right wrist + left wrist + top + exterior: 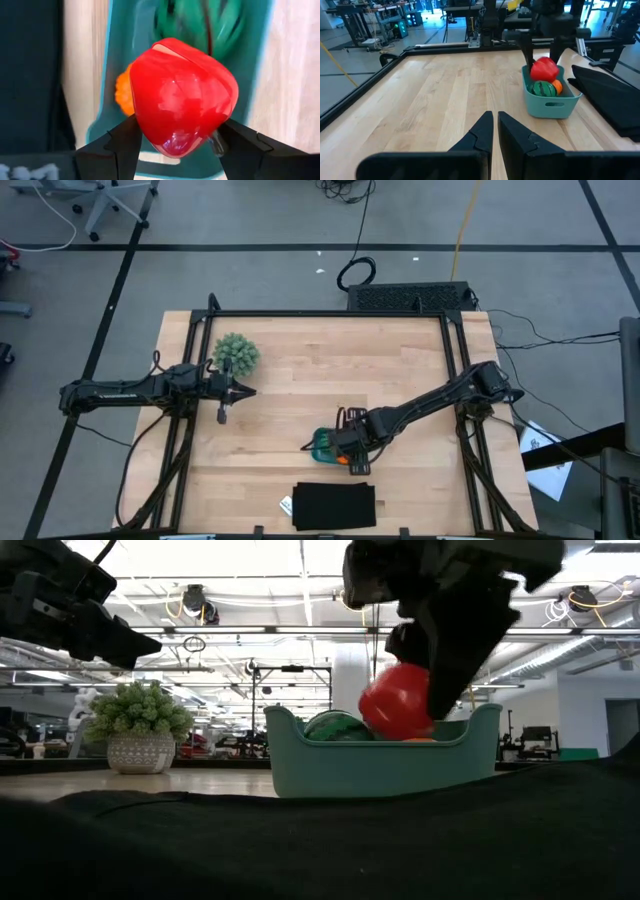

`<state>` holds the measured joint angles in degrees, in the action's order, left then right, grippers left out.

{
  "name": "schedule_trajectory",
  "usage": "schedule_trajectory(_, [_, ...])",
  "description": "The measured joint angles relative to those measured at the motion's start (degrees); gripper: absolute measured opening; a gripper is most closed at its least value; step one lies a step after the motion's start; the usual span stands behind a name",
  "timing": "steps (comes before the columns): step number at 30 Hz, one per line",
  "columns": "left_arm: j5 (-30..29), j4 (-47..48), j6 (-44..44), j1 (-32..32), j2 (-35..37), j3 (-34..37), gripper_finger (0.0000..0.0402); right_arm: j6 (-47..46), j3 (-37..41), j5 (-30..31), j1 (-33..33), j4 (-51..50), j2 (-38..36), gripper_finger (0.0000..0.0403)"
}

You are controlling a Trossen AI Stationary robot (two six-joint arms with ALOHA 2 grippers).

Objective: Pick and placing Produce into tupperware
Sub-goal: Put the apple in the blue bin

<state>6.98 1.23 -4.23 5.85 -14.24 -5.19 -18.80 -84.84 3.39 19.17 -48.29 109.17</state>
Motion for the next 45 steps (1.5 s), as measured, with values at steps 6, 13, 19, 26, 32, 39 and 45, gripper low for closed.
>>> schedule_trajectory(6, [0.1,0.0,0.0,0.0,0.0,0.0,0.0031,0.0,0.0,-0.7,0.0,0.0,1.6,0.0212])
schedule_trajectory(13, [0.1,0.1,0.0,0.0,0.0,0.0,0.0031,0.4,0.0,-0.7,0.1,0.0,1.6,0.0212])
schedule_trajectory(19, [0.1,0.2,-0.1,0.0,0.0,0.0,0.0031,0.4,0.0,-0.7,0.0,0.0,1.5,0.0214])
schedule_trajectory(26, [0.1,0.3,-0.1,0.0,0.0,0.0,0.0031,-0.8,0.0,-2.1,0.0,0.0,1.4,0.0225])
schedule_trajectory(32, [0.2,0.3,0.1,0.0,0.0,0.0,0.0031,-3.0,0.0,-3.6,-0.6,0.0,1.4,0.0226])
schedule_trajectory(39, [0.2,0.3,0.3,0.0,0.0,0.0,0.0031,-3.2,0.0,-5.2,-1.5,0.0,1.4,0.0227])
schedule_trajectory(45, [0.3,0.3,0.3,0.0,0.0,0.0,0.0031,-4.6,0.0,-5.6,-1.7,0.0,1.4,0.0252])
